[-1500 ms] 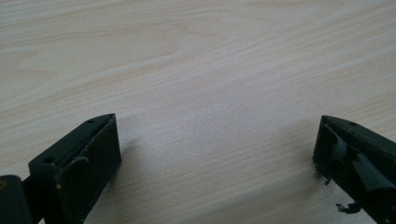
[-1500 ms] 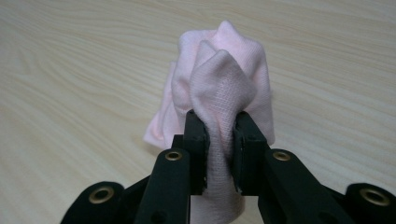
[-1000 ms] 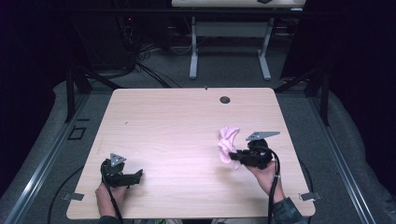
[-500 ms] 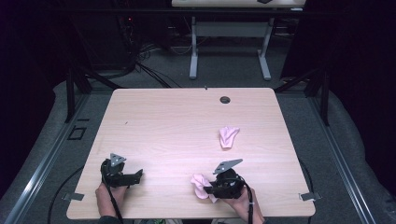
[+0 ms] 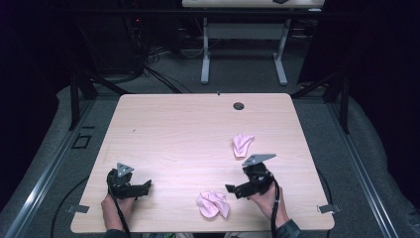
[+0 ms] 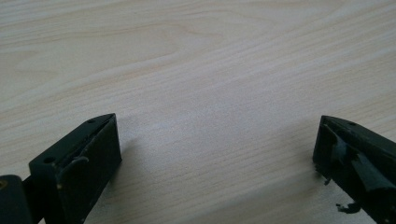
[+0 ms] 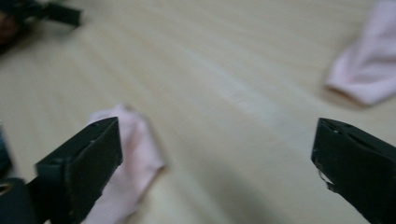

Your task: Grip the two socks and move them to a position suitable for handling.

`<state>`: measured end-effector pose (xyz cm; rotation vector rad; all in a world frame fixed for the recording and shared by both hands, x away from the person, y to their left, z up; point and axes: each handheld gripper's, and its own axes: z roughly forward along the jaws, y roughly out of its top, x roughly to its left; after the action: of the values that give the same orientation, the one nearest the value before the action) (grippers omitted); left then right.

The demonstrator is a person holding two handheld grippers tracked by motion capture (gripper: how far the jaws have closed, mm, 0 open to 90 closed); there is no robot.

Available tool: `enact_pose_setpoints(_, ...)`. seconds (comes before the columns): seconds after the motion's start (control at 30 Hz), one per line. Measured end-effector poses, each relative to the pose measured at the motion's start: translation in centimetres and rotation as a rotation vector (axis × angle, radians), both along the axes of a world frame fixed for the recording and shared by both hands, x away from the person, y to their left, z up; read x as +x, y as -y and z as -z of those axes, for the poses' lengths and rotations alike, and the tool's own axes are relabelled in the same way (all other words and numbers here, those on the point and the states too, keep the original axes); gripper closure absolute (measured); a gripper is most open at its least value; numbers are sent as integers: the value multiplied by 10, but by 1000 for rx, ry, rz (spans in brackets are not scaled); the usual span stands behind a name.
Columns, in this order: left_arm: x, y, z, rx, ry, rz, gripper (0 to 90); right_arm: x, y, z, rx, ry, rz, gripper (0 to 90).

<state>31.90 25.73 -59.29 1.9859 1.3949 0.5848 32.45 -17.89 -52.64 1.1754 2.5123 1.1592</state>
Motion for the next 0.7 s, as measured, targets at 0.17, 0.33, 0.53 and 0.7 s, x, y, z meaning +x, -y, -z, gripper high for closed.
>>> enact_pose_setpoints(0.17, 0, 0, 0, 1, 0, 0, 8, 52, 23, 0, -31, 9, 128, 0)
enact_pose_setpoints(0.33, 0, 0, 0, 1, 0, 1, 8, 90, 26, 11, -52, -6, 180, 12)
enact_pose_setpoints(0.53, 0, 0, 0, 0, 0, 0, 9, 119, 18, 17, -97, 3, 210, 139)
enact_pose_setpoints(0.7, 0, 0, 0, 0, 0, 0, 9, 137, 10, 29, -124, -16, 238, 267)
